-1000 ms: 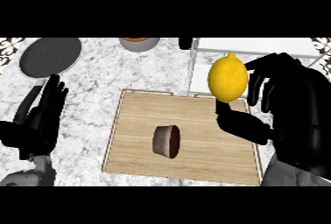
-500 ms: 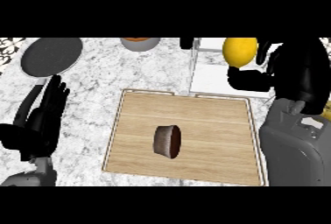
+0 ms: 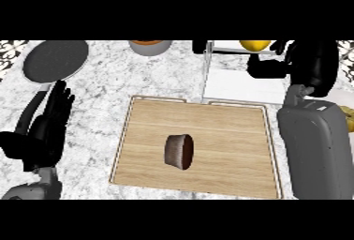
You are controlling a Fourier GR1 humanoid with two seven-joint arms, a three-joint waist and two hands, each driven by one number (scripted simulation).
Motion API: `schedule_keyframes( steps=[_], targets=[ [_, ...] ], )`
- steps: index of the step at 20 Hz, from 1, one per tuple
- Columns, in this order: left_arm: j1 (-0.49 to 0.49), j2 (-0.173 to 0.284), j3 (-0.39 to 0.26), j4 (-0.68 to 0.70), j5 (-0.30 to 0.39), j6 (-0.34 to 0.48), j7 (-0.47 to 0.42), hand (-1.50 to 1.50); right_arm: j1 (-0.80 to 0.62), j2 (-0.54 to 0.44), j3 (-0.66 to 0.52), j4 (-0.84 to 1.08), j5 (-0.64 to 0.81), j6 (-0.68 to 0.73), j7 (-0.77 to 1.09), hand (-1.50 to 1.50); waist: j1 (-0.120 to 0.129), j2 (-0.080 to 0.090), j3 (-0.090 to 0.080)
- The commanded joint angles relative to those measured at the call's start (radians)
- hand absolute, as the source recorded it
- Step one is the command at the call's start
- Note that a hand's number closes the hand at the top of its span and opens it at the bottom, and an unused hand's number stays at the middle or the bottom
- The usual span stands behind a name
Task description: Pick the lemon from the tray and place it in the tiered shelf
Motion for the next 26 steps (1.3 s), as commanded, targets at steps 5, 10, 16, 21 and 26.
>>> schedule_keyframes(
  steps=[5, 10, 16, 21, 26],
  targets=[
    [-0.042, 0.007, 0.012, 0.044, -0.016, -0.002, 0.003, 0.00, -0.075, 0.001, -0.085, 0.233, -0.037, -0.180, -0.082, 1.50, 0.005, 0.012, 0.004],
    [-0.023, -0.013, 0.001, 0.037, -0.017, 0.003, -0.014, 0.00, -0.106, -0.005, -0.129, 0.315, -0.129, -0.139, -0.113, -1.50, 0.008, 0.013, 0.004],
    [-0.043, -0.015, -0.008, 0.016, -0.025, 0.007, 0.025, 0.00, -0.203, -0.022, -0.166, 0.405, -0.193, -0.155, -0.152, -1.50, 0.009, 0.012, 0.004],
    [0.026, -0.012, -0.028, -0.125, -0.038, 0.012, 0.118, 0.00, -0.120, -0.031, -0.171, 0.314, -0.282, -0.185, -0.265, -1.50, 0.000, 0.005, 0.004],
    [-0.016, 0.019, 0.059, 0.007, 0.022, -0.037, -0.002, 0.00, -0.170, -0.082, -0.228, 0.302, -0.342, -0.232, -0.269, -1.50, -0.006, 0.007, 0.004]
  ],
)
